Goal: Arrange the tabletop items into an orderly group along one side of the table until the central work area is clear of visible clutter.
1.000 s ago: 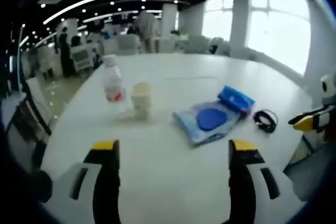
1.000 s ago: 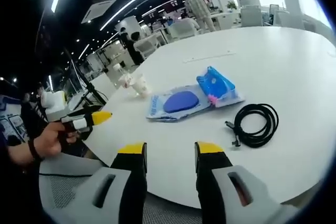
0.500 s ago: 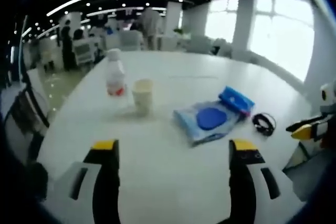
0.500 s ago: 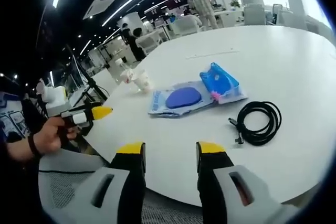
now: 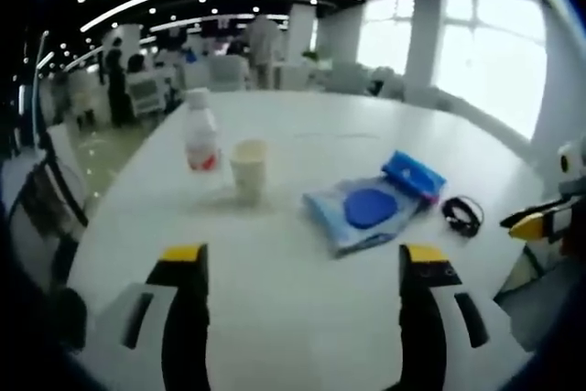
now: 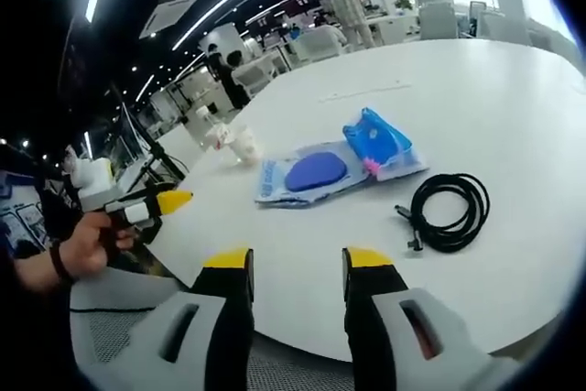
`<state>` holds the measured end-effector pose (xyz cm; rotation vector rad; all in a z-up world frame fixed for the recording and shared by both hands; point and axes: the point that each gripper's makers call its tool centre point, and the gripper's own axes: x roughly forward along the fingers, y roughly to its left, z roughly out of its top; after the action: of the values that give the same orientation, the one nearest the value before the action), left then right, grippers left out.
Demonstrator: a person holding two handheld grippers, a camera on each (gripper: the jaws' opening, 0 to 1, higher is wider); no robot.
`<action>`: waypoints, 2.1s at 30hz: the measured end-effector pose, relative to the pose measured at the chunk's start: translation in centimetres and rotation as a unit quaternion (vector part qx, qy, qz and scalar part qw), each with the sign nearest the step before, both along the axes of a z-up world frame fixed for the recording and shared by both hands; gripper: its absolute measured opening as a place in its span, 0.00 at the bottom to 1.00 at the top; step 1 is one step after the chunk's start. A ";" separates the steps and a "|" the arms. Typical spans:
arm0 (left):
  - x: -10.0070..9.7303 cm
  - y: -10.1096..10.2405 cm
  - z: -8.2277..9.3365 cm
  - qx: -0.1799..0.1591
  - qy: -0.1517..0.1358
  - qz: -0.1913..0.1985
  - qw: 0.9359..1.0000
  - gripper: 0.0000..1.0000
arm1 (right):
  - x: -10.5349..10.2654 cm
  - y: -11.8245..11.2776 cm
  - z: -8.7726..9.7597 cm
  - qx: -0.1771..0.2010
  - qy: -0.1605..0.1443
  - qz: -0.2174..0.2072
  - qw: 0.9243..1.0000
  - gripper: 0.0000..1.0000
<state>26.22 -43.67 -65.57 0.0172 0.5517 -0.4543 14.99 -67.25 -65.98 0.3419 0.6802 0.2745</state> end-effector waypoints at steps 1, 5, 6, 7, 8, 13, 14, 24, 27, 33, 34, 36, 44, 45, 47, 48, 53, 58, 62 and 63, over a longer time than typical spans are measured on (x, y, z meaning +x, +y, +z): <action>0.0 0.1 0.1 -0.002 -0.001 0.002 1.000 0.83 | 0.1 -0.1 0.0 0.006 0.003 -0.006 1.000 0.38; 0.0 0.4 0.3 -0.006 -0.003 0.009 1.000 0.83 | 0.0 -1.0 -0.5 0.011 0.015 -0.026 0.999 0.39; 0.1 0.4 0.4 -0.006 -0.004 0.009 1.000 0.83 | 0.0 -1.2 -0.5 0.013 0.015 -0.030 0.999 0.39; 0.1 0.4 0.5 -0.006 -0.007 0.009 1.000 0.83 | 0.2 -1.4 -0.5 0.015 0.014 -0.036 0.999 0.39; 0.1 0.4 0.6 -0.006 -0.008 0.009 1.000 0.83 | 0.4 -1.7 -0.4 0.015 0.013 -0.041 0.999 0.39; 0.0 0.2 0.6 -0.003 -0.011 0.003 1.000 0.83 | 1.4 -2.6 -0.5 0.003 0.020 -0.048 0.999 0.40; 0.1 0.2 0.6 -0.002 -0.011 0.003 1.000 0.83 | 1.7 -2.7 -0.5 0.003 0.020 -0.049 0.999 0.40; 0.4 0.7 1.0 -0.027 -0.012 0.015 0.999 0.83 | 6.1 -4.1 -0.3 0.034 0.017 -0.097 0.995 0.38; 0.6 1.0 1.2 -0.042 -0.010 0.027 0.999 0.83 | 7.3 -4.4 -0.5 0.013 0.021 -0.097 0.995 0.38; 0.7 0.9 1.1 -0.027 -0.013 0.024 0.999 0.82 | 8.9 -6.3 -1.8 -0.012 0.033 -0.144 0.989 0.37; 0.6 0.8 1.1 -0.026 -0.014 0.023 0.999 0.82 | 9.1 -6.6 -2.1 -0.010 0.036 -0.153 0.988 0.37; 0.5 0.7 1.0 -0.021 -0.014 0.020 0.999 0.82 | 9.5 -7.1 -3.2 0.007 0.053 -0.179 0.982 0.37; 0.9 1.1 0.6 -0.023 -0.008 0.028 0.999 0.81 | 11.5 -8.5 -5.4 0.037 0.068 -0.221 0.972 0.37; 0.9 1.2 0.6 -0.023 -0.007 0.029 0.999 0.81 | 11.7 -8.5 -5.6 0.040 0.071 -0.222 0.972 0.36; 0.9 1.3 0.5 -0.020 -0.006 0.032 0.999 0.80 | 12.1 -8.8 -6.2 0.050 0.081 -0.231 0.968 0.36; 0.9 1.3 0.4 -0.020 -0.006 0.032 0.999 0.80 | 12.3 -8.9 -6.4 0.056 0.083 -0.236 0.967 0.36; 1.2 1.7 -0.2 -0.028 0.006 0.039 0.999 0.79 | 13.3 -9.6 -8.0 0.079 0.105 -0.252 0.959 0.36; 1.2 2.2 -0.2 -0.025 0.006 0.048 0.999 0.77 | 13.9 -10.2 -8.5 0.082 0.116 -0.266 0.954 0.27; 1.3 2.4 -0.3 -0.023 0.006 0.052 0.998 0.77 | 14.2 -10.0 -9.6 0.102 0.140 -0.279 0.945 0.24; 1.3 2.4 -0.3 -0.022 0.007 0.052 0.998 0.77 | 14.1 -9.9 -9.8 0.102 0.145 -0.281 0.943 0.22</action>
<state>27.49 -41.26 -65.91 -0.0568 0.5527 -0.3648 29.07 -77.16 -75.74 0.7678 0.8138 -0.2582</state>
